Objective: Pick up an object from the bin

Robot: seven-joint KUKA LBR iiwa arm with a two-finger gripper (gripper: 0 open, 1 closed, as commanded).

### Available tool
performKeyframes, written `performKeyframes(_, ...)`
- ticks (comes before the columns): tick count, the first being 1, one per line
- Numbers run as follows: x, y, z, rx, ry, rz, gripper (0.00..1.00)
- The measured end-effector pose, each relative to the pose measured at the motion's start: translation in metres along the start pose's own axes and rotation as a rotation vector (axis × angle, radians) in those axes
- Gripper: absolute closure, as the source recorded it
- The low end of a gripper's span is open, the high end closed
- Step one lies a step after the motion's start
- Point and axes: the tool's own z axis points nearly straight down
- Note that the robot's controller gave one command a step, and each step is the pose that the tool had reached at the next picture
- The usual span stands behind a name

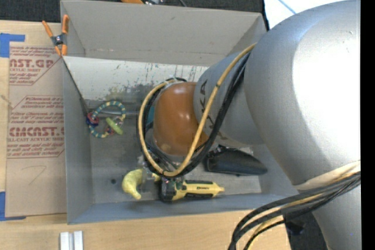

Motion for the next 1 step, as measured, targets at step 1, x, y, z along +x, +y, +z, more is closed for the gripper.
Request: performKeyframes(1, -0.0009, -0.0007, -0.0904, 0.001, 0.008, -0.018, 1.00)
